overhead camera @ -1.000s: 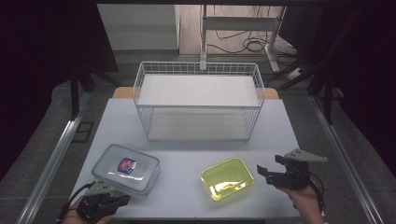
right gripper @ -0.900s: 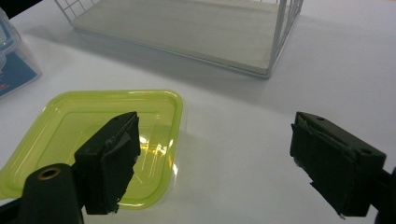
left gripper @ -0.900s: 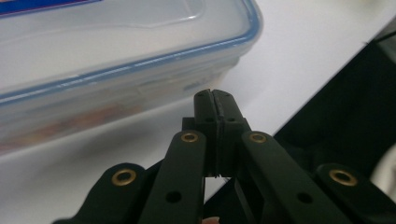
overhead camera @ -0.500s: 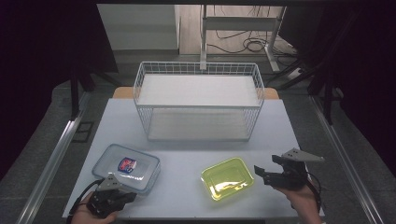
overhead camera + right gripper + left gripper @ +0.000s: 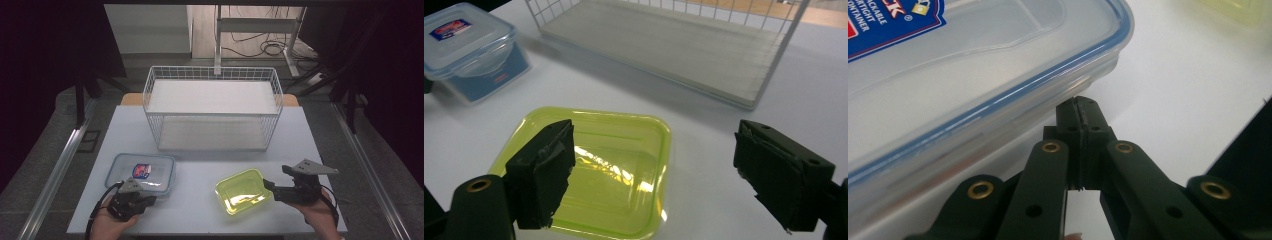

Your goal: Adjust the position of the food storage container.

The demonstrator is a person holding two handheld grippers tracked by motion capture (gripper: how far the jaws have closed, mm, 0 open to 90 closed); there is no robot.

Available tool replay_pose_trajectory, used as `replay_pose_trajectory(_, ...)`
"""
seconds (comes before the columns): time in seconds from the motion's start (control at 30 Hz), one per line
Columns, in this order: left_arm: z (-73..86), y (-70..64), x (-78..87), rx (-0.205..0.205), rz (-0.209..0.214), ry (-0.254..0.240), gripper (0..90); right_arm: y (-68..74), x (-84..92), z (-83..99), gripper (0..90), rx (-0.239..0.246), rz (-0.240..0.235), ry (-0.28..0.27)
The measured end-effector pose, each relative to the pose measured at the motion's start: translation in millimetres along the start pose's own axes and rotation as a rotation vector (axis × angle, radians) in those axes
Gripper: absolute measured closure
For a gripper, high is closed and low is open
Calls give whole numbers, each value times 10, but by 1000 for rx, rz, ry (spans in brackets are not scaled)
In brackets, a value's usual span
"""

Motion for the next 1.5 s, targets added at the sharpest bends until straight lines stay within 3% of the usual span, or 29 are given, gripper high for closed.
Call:
replay_pose_trajectory(0.27,-116,12,-85,-4,7,-1,900,85,-124,-9,184,17,-19,51)
replay_pose_trajectory(0.37,-82,-19,-8,-6,20,-17,900,90,-138,-1,184,19,-19,55)
replay_pose_trajectory(0.5,15,-19,320,9,28,-88,899,83,-124,3,185,18,-13,48)
replay_pose_trajectory(0.53,44,72,500,39,6,-129,899,77,-121,0,184,17,-11,45)
replay_pose_trajectory(0.57,44,72,500,39,6,-129,899,74,-121,-1,184,16,-8,44)
replay_pose_trajectory(0.6,60,217,643,78,-25,-162,899,74,-122,-2,185,14,-6,44)
replay_pose_trajectory(0.63,60,217,643,78,-25,-162,898,76,-123,-2,185,14,-6,45)
replay_pose_trajectory(0.67,86,390,741,116,-68,-182,898,81,-124,-2,185,16,-5,46)
replay_pose_trajectory(0.7,86,390,741,116,-68,-182,898,86,-122,-3,185,18,-5,47)
replay_pose_trajectory(0.73,125,578,801,158,-110,-191,899,92,-122,-5,185,20,-7,48)
replay_pose_trajectory(0.77,145,669,821,181,-123,-192,900,93,-122,-7,185,20,-8,48)
replay_pose_trajectory(0.8,145,669,821,181,-123,-192,900,94,-123,-8,185,19,-8,47)
replay_pose_trajectory(0.83,183,844,846,216,-158,-184,900,92,-125,-7,185,17,-9,48)
replay_pose_trajectory(0.87,200,925,846,233,-171,-176,900,89,-128,-5,184,15,-9,48)
replay_pose_trajectory(0.9,200,925,846,233,-171,-176,900,89,-128,-5,184,15,-9,48)
replay_pose_trajectory(0.97,246,1152,770,281,-192,-144,900,89,-140,0,184,8,-9,51)
replay_pose_trajectory(1.0,246,1152,770,281,-192,-144,900,95,-144,-1,184,8,-9,51)
replay_pose_trajectory(1.07,280,1327,629,308,-192,-100,900,111,-146,-7,184,10,-9,52)
replay_pose_trajectory(1.23,242,1423,453,304,-148,-83,900,127,-155,-6,184,19,-4,55)
replay_pose_trajectory(1.4,195,1446,415,313,-143,-85,900,107,-163,8,184,13,-2,58)
replay_pose_trajectory(1.5,205,1437,385,326,-117,-93,900,107,-170,13,184,14,-5,61)
Point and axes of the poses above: each handheld gripper's, and its own axes: x roughly backward along the jaws, z roughly out of its underside, y roughly to its left, the point moved 3 cm from there along -x, roughly forward along the jaws, and after that the axes turned 5 degrees about y, right-handed, at the moved point
